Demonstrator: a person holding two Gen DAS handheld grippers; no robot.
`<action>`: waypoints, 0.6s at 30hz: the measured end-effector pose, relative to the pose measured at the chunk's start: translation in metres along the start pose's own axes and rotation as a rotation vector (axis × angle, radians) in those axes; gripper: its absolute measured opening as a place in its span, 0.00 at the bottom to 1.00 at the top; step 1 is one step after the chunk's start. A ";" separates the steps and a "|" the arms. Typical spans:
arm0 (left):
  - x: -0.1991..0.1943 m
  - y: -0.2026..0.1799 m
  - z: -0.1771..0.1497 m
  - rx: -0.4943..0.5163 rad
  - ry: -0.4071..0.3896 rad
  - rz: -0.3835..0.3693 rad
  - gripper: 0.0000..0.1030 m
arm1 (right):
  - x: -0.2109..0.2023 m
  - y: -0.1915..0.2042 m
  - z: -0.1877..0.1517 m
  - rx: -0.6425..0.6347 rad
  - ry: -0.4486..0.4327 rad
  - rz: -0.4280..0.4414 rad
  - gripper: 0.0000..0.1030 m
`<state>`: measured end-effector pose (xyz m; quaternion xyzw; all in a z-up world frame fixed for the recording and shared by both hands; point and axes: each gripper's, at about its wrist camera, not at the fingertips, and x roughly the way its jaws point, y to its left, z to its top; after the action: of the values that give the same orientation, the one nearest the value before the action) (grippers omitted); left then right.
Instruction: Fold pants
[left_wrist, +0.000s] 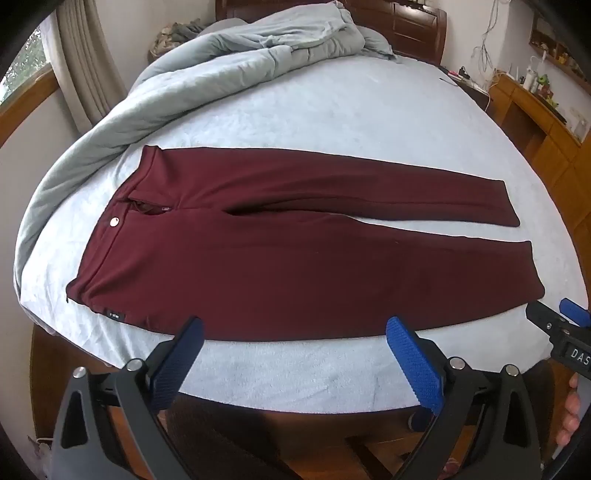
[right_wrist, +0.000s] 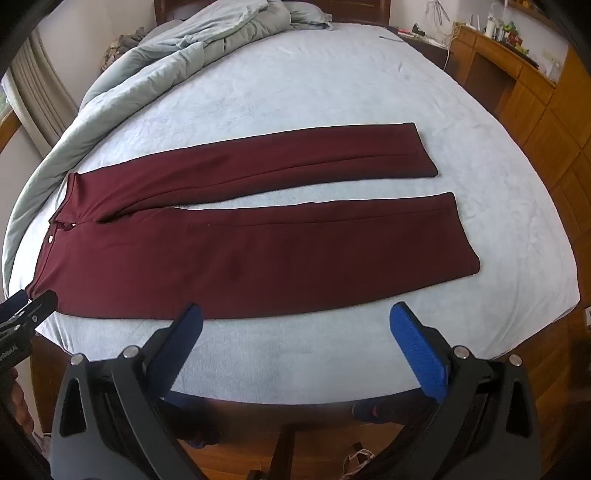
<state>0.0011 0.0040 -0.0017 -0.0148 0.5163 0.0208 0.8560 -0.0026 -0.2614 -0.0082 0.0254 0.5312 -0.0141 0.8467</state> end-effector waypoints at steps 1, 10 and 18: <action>0.000 0.000 0.000 0.004 0.000 0.002 0.96 | -0.003 0.005 0.000 0.001 -0.001 -0.001 0.98; -0.002 -0.006 0.002 0.026 -0.009 0.013 0.96 | -0.002 0.000 0.002 0.012 -0.003 0.001 0.98; -0.004 -0.006 0.005 0.027 -0.019 0.001 0.96 | -0.004 -0.002 0.005 0.019 -0.009 0.000 0.98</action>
<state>0.0039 -0.0016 0.0040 -0.0028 0.5082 0.0146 0.8611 0.0001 -0.2636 -0.0029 0.0334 0.5272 -0.0193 0.8489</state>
